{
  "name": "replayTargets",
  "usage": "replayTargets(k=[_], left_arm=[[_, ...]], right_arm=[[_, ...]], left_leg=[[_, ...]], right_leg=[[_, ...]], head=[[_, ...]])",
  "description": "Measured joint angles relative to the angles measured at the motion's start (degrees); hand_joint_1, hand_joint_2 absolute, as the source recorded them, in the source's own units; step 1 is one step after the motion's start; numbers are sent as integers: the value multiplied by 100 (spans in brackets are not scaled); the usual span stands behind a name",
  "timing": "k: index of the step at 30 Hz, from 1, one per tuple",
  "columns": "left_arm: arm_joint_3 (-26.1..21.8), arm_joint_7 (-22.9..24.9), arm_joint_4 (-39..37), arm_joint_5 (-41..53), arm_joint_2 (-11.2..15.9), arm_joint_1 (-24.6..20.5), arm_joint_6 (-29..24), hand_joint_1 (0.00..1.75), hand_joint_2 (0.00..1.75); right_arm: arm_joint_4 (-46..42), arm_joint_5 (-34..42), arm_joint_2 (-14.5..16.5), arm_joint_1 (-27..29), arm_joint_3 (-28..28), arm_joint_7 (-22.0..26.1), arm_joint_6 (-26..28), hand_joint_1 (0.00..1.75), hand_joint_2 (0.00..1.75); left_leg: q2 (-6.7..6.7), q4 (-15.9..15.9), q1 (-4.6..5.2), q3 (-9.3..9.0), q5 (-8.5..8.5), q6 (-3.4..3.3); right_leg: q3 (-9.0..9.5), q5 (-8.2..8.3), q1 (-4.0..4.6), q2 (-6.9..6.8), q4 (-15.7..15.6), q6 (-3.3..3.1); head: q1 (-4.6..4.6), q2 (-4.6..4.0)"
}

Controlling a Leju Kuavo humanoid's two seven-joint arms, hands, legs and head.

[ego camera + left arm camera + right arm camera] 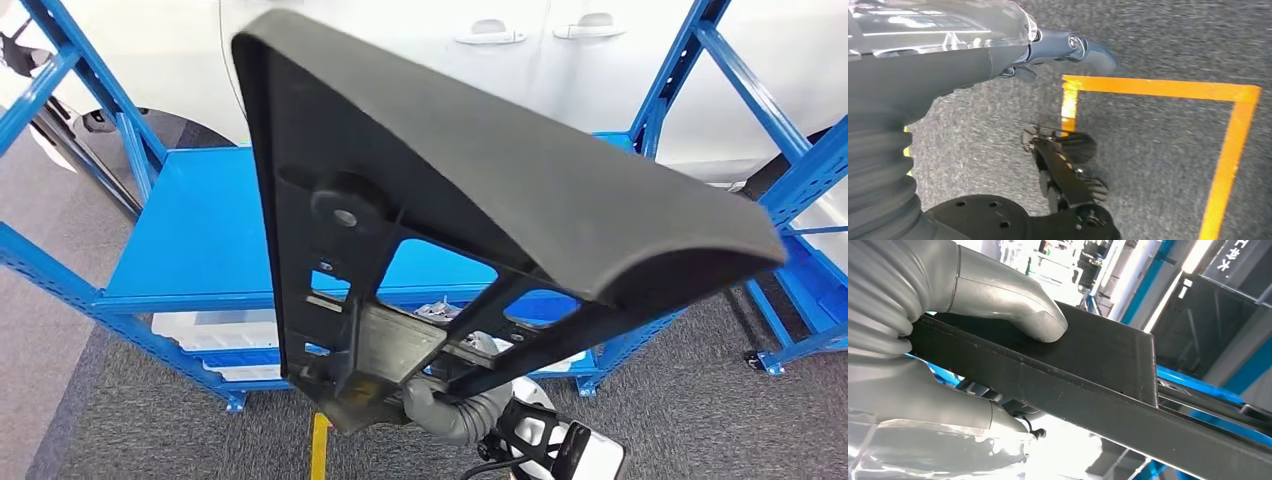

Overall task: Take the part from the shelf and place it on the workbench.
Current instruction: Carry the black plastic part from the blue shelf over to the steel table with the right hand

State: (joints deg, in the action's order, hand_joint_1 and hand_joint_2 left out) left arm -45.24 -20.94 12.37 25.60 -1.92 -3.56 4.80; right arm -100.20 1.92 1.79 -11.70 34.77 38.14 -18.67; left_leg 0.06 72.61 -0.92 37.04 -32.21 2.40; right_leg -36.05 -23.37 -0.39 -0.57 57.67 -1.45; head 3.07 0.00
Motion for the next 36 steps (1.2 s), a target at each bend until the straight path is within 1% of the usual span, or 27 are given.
replayTargets(k=[1,2,4,5,7,8,9,11,12,13,14,15,17,19,20,21,23,24,25,27,28,29,30,32,34,35,36], left_arm=[[-3,-17,0,5,0,-3,13,0,175],[-4,-36,0,13,-1,-12,27,0,175],[-5,-61,-1,37,-8,-26,38,0,175],[-5,-61,-1,52,-15,-27,34,0,175],[-8,-23,-3,80,-34,-16,10,0,175],[-9,19,-3,89,-44,-15,-14,0,175],[-10,69,-4,92,-54,-13,-43,0,175],[-14,168,-4,103,-63,-6,-102,0,175],[-16,205,-4,112,-63,2,-124,0,175],[-19,236,-4,122,-63,11,-139,0,175],[-23,259,-4,134,-64,20,-151,0,175],[-28,275,-4,145,-66,26,-158,0,175],[-37,289,-4,176,-79,31,-164,0,175],[-39,284,-4,208,-99,30,-160,0,175],[-39,280,-4,220,-108,29,-156,0,175],[-39,274,-4,234,-110,29,-152,0,175],[-39,260,-4,258,-111,34,-143,0,175],[-39,252,-4,267,-114,38,-137,0,175],[-38,242,-4,274,-116,41,-132,0,175],[-37,226,-4,286,-120,42,-126,0,175],[-37,218,-4,290,-120,42,-126,0,175],[-37,214,-4,292,-119,41,-126,0,175],[-37,210,-4,292,-119,41,-126,0,175],[-37,205,-4,292,-118,32,-127,0,175],[-37,186,-4,299,-117,13,-127,0,175],[-37,172,-4,305,-116,7,-127,0,175],[-37,160,-4,315,-116,6,-128,0,175]], right_arm=[[32,4,1,-1,4,0,-40,175,175],[57,8,2,-2,5,0,-90,175,175],[87,22,5,-9,5,0,-192,175,175],[96,37,7,-15,5,0,-238,175,175],[115,72,4,-21,5,0,-308,175,175],[125,86,1,-18,5,0,-328,175,175],[136,104,-4,-13,5,0,-342,175,175],[150,149,-19,10,2,0,-356,175,175],[152,173,-30,31,-3,0,-361,175,175],[154,187,-43,59,-12,0,-366,175,175],[154,196,-55,88,-26,0,-376,175,175],[154,199,-64,117,-45,0,-389,175,175],[146,202,-73,162,-91,0,-419,175,175],[111,195,-75,203,-140,0,-433,175,175],[89,190,-75,225,-164,0,-434,175,175],[70,186,-76,252,-188,0,-433,175,175],[54,185,-76,299,-229,0,-432,175,175],[49,184,-76,317,-241,0,-433,175,175],[44,185,-76,334,-250,0,-436,175,175],[30,187,-76,377,-268,0,-446,175,175],[26,188,-77,402,-279,0,-451,175,175],[23,188,-77,422,-289,0,-453,175,175],[22,188,-77,436,-296,0,-453,175,175],[17,188,-76,454,-310,0,-454,175,175],[-7,187,-76,466,-327,0,-470,175,175],[-19,186,-76,469,-336,0,-488,175,175],[-30,184,-76,473,-347,0,-512,175,175]], left_leg=[[0,-292,-9,-251,165,4],[-1,-704,-16,-552,231,1],[-23,-1371,-5,-990,186,-65],[-35,-1528,11,-1070,136,-112],[-31,-1567,22,-1023,201,-222],[-18,-1567,21,-977,258,-274],[-2,-1576,17,-918,325,-325],[19,-1578,22,-769,459,-386],[23,-1572,29,-688,523,-399],[25,-1564,36,-603,585,-401],[27,-1552,44,-516,643,-397],[27,-1538,51,-429,697,-391],[24,-1503,66,-289,788,-368],[23,-1475,80,-213,863,-323],[25,-1474,75,-194,902,-291],[28,-1483,70,-184,947,-254],[28,-1467,54,-149,936,-186],[23,-1356,51,-103,792,-159],[20,-1134,43,-28,550,-134],[17,-434,23,152,-3,-84],[18,-114,17,203,-138,-62],[18,73,13,187,-131,-44],[18,73,10,84,0,-33],[17,-484,-4,-406,298,-29],[8,-1275,8,-941,269,-70],[2,-1507,20,-1070,196,-106],[-3,-1608,39,-1103,165,-149]], right_leg=[[-75,55,-1,1,15,20],[-142,103,4,2,37,48],[-205,188,18,-1,72,115],[-213,234,23,-5,73,150],[-222,294,13,1,64,220],[-258,217,3,12,113,253],[-322,26,-5,23,263,282],[-510,-574,-20,35,893,324],[-594,-813,-23,36,1285,337],[-630,-917,-24,36,1596,345],[-587,-882,-24,36,1747,342],[-442,-757,-22,36,1690,325],[132,-535,3,39,1015,246],[671,-575,41,39,227,167],[792,-622,60,39,19,142],[816,-622,74,38,-71,122],[763,-513,55,22,-122,60],[717,-444,38,11,-148,18],[658,-375,22,1,-166,-14],[501,-253,31,-7,-159,-48],[416,-193,34,-9,-149,-45],[324,-133,33,-11,-132,-37],[229,-77,29,-12,-107,-24],[46,22,20,-10,-36,17],[-73,103,31,-10,32,79],[-98,145,37,-12,48,112],[-109,191,38,-15,48,147]], head=[[0,0],[1,0],[0,0],[-1,1],[-1,1],[-2,1],[-2,0],[-2,-1],[-1,-1],[-1,-1],[-1,0],[-1,0],[-1,0],[-1,0],[-1,0],[-1,0],[-1,-1],[-1,-1],[-1,-1],[-1,-1],[-1,-1],[-1,0],[-1,0],[-1,0],[-1,0],[-1,0],[-1,0]])
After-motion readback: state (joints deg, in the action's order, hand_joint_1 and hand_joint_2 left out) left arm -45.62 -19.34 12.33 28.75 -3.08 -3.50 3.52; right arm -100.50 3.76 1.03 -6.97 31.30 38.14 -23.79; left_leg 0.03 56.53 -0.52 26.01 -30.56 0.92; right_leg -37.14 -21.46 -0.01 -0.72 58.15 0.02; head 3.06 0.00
